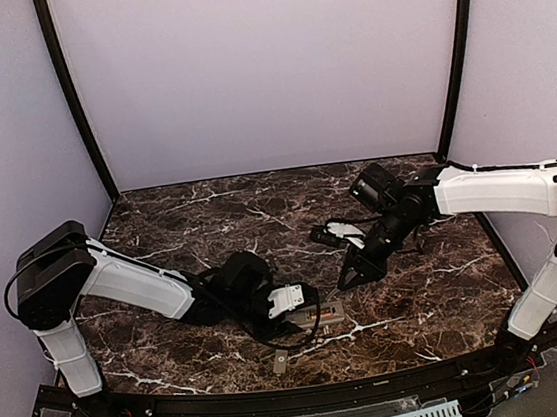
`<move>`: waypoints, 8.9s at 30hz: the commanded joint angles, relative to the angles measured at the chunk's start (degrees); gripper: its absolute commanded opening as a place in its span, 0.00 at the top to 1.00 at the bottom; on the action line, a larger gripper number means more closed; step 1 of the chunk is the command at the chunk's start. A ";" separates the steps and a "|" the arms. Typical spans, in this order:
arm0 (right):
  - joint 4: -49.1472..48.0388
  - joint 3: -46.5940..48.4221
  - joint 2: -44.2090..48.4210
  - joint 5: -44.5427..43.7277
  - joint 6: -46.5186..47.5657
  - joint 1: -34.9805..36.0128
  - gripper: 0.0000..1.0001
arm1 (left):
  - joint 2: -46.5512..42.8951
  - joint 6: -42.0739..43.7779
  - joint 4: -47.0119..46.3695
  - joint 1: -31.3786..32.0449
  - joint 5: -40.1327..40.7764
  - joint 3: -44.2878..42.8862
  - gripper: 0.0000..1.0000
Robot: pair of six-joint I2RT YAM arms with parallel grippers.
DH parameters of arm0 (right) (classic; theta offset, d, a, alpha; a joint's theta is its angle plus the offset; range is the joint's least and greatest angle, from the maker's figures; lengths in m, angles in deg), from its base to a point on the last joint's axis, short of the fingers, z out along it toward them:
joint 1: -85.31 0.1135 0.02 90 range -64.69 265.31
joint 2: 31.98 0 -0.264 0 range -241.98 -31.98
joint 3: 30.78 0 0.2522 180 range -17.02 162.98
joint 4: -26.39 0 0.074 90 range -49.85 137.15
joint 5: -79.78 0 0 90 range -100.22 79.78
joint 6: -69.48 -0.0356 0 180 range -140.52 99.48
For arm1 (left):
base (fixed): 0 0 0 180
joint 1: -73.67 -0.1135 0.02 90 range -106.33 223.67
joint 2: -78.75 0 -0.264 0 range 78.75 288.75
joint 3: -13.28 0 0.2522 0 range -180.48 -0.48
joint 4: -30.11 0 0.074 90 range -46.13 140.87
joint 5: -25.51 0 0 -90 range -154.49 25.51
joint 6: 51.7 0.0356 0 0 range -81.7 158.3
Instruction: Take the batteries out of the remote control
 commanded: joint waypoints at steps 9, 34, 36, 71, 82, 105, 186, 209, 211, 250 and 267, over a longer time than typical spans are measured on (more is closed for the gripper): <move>0.42 0.68 -1.42 2.33 2.73 0.72 1.00 | -3.66 26.41 15.49 -0.39 -5.25 -4.45 0.59; -6.47 -7.15 3.15 -3.39 -6.43 0.37 1.00 | 7.64 46.68 30.84 -4.00 -11.69 -22.38 0.02; -7.71 -7.94 5.14 -3.84 -8.09 -1.12 1.00 | 6.67 43.64 28.59 -4.05 -11.20 -21.63 0.02; -10.78 -14.90 3.38 -4.08 -16.98 3.96 1.00 | -4.26 -5.02 7.04 -0.73 -8.57 0.82 0.71; -20.54 -14.43 -0.55 -0.85 -20.89 7.53 1.00 | -0.97 -4.15 -0.59 -1.94 -5.04 0.40 0.48; -11.87 -12.04 5.19 -10.45 -23.67 7.18 1.00 | -16.75 -13.58 9.38 -3.72 4.67 5.72 0.02; -5.75 -12.27 28.10 -27.82 -37.49 -5.03 1.00 | -13.85 -23.28 -17.12 5.28 5.20 19.52 0.13; -4.93 -9.81 25.60 -26.95 -36.65 -5.05 1.00 | -7.60 -19.54 -12.85 5.86 5.95 17.78 0.34; -4.94 -9.77 25.57 -26.76 -36.55 -4.99 1.00 | -7.00 -19.44 -13.65 5.88 5.79 17.76 0.40; 1.56 -4.78 10.45 -21.42 -45.85 10.17 1.00 | 5.52 -17.50 -6.32 5.86 4.01 -3.45 0.79; 6.29 -0.21 2.84 -25.21 -46.03 10.61 1.00 | 5.71 -16.78 -3.46 5.86 3.76 -5.05 0.95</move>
